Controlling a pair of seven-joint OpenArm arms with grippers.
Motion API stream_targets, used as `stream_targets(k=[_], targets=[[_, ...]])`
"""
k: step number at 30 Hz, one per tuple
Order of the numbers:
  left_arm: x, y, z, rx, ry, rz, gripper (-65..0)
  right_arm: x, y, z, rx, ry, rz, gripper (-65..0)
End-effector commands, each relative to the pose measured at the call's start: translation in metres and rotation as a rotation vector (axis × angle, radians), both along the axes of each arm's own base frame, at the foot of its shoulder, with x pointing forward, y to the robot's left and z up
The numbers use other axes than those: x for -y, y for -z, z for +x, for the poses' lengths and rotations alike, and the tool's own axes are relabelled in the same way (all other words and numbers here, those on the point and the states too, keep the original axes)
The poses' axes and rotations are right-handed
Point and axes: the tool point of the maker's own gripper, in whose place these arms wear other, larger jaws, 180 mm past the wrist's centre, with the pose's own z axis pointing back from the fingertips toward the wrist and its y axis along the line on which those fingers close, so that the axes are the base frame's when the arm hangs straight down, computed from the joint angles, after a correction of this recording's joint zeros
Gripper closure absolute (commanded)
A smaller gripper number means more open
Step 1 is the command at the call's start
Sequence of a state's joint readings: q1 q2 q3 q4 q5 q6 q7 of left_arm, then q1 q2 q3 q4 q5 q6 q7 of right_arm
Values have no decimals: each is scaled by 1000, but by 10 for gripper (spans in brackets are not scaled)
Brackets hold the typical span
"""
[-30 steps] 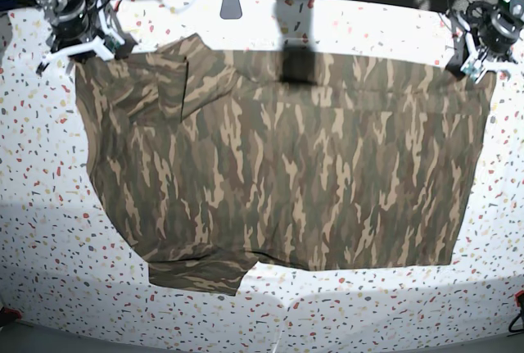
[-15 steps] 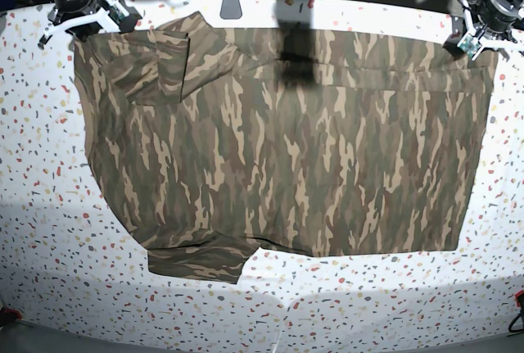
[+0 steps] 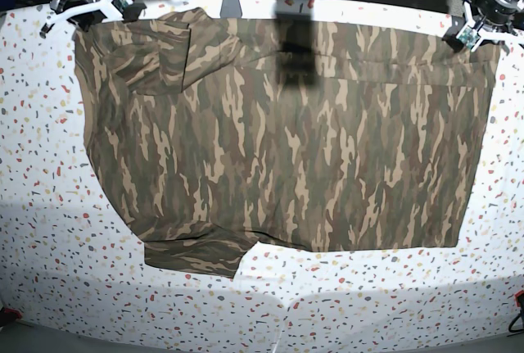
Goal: Fold the T-shirt properly
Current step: 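Drag the shirt back toward the robot with both grippers and release, then move both grippers to the shirt's side edges and grasp them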
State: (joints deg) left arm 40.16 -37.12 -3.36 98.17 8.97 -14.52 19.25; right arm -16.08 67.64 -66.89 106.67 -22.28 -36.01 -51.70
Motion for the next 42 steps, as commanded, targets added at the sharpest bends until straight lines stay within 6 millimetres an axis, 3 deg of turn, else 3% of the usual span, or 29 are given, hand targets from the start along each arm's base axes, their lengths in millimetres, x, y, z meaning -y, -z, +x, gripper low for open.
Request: stream_targets(k=[1,2,5,7,11,13,20,25,32,38,42], targets=[[-3,-3,0,1,6,11,0,9,-12,7,45,10,-28,0],[-3,-3,0,1,6,12,0,12,-14,7,51,13,-49,0],[-3,-3,0,1,6,12,0,15,-18,9,67,10,-78,-116],[-3,-3,0,1,5,11,0,15,-17,7,63,10,-78,-149],[-3,-5,0,-4,1,17,-184,15,-17,7,61,10,-78,-149],[-1,-7,1,-6,-4,18,-240,14,-17,5,59,3,-77,-149],[26,-34,21,80,51,-23,-251,-21,-38,10,143,-64,20,-149],[45,-52,34,143,72,-89,-250,-27,-62,40,256,-41,55,-148],[47,-60,48,193,57,-113,-250,-18,-81,92,378,95,196,-147],[43,-85,75,357,7,-129,-250,-26,-96,130,514,275,457,-147],[39,-106,104,456,-94,-217,-250,-35,-95,145,507,339,596,-105]])
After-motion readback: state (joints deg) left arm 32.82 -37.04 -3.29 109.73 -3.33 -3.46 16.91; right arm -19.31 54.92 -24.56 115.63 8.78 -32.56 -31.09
